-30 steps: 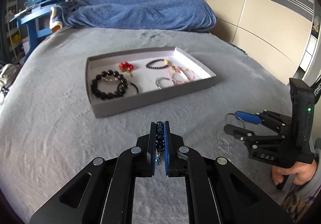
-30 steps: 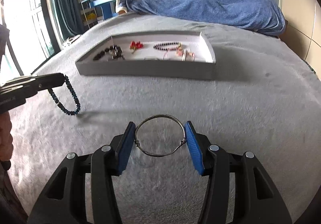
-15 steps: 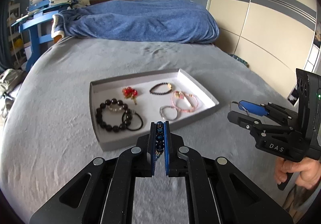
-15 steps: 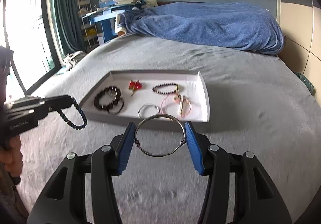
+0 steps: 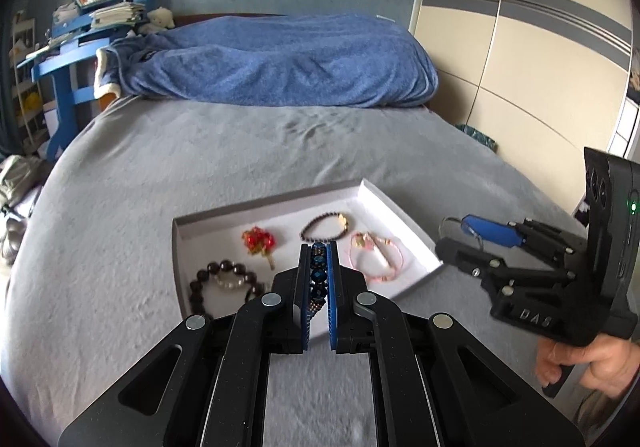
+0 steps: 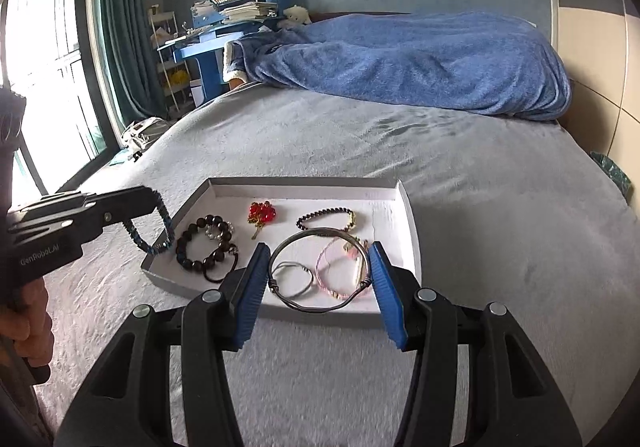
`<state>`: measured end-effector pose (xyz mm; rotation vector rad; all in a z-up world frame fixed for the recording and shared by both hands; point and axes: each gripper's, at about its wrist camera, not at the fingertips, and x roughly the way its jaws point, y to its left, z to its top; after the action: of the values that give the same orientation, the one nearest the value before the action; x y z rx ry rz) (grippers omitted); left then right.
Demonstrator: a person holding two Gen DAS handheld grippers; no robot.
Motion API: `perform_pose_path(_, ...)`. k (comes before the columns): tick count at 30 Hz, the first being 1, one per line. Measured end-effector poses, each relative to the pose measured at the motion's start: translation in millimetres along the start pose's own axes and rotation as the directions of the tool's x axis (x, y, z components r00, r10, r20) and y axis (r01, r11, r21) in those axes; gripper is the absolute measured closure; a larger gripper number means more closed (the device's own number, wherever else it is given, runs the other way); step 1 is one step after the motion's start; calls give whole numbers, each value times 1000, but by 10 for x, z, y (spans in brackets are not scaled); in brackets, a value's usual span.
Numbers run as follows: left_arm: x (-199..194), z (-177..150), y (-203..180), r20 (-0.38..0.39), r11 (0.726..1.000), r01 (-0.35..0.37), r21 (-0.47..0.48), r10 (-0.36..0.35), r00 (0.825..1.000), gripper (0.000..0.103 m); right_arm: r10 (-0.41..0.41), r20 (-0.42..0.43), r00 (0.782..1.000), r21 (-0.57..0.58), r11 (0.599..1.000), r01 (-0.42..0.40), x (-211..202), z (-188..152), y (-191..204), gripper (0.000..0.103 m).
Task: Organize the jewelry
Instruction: 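Carry the blue bracelet and silver bangle into the tray and release both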
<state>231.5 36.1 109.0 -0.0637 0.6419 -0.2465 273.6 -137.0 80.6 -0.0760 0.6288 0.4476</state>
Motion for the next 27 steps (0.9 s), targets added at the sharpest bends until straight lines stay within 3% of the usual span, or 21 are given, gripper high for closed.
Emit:
perform_pose_path(14,437,136,213,-14,999,-6,-52,6,1000,96,-11,-42,999,-24,1000,10,542,136,-170,53)
perform_pose_path(27,840,-157,468,-144,994,-41,-103,26,989,95,-20,-170,985,-68,998,9,1051,-82,-66,53)
